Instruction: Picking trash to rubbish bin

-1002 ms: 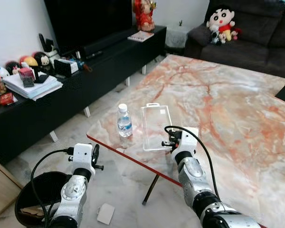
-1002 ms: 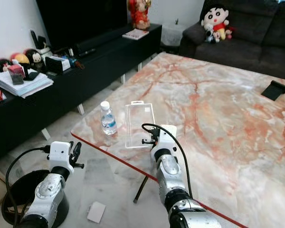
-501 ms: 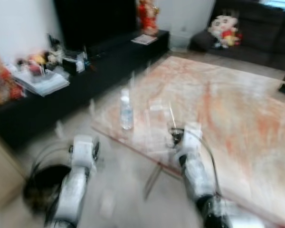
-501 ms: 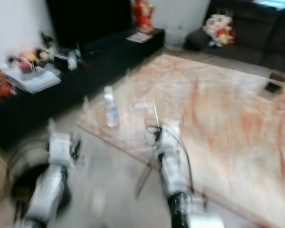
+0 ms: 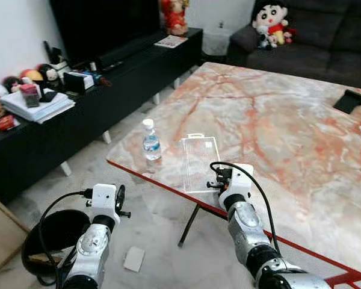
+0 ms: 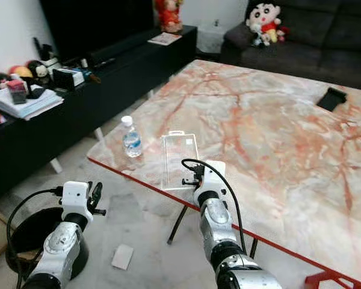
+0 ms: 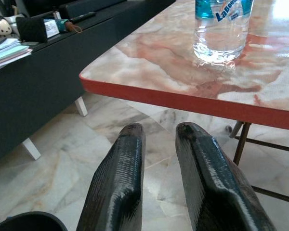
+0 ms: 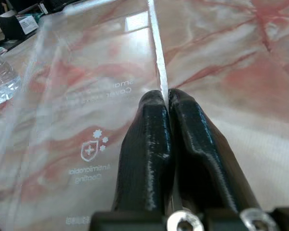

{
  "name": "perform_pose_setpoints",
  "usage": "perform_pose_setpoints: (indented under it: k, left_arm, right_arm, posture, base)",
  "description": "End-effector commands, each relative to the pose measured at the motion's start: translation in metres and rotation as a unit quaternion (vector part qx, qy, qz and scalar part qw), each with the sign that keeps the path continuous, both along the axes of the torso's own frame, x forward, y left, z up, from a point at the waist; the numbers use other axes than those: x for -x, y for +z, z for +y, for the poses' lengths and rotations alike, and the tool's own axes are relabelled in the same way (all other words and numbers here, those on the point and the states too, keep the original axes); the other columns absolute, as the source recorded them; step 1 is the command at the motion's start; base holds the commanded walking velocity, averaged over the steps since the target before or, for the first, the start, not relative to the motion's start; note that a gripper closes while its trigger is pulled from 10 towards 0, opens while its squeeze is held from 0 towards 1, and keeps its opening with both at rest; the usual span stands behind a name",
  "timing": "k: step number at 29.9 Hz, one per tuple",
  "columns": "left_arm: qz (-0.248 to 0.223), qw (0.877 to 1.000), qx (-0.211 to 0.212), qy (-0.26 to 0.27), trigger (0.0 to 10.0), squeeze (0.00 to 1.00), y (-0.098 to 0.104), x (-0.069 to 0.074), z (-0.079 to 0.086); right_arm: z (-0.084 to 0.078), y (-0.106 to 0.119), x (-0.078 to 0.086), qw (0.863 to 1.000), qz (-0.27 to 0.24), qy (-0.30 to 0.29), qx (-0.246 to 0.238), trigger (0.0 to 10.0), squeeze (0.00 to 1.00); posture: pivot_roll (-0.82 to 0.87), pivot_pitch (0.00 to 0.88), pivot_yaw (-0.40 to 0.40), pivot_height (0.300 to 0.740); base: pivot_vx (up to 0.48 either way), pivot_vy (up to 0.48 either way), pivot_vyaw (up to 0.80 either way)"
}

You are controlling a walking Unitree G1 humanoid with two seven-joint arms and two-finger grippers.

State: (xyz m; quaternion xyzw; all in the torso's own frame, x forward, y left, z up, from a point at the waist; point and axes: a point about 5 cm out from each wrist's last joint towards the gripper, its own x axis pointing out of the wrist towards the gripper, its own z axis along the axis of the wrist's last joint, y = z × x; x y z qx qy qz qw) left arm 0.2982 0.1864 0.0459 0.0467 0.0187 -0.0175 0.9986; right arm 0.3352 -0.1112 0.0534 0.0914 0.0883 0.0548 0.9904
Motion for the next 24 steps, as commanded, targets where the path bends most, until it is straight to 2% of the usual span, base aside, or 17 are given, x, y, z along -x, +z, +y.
perform_pose_setpoints:
  k: [1,24]
  left_arm:
    - [-0.006,1.000,0.003,0.000,10.0,0.00,0.0028,-0.0014,0.0000]
    - [-0.005,1.000,0.000,-0.001,10.0,0.00,0.0027,-0.0017,0.0004]
  right_arm:
    - [0.0027,0.0024,-0.0015,1.000,-0.003,0.002,-0.001,10.0,0.00]
    - [0.0021,0.0004,-0.0005,1.000,0.003,0.003,0.000,10.0,0.00]
  posture:
    - [0.04,0.000,0.006,0.740]
    - [0.04,0.000,0.006,0.740]
  base:
    - [-0.289,0.000,0.00]
    - [-0.283,0.000,0.00]
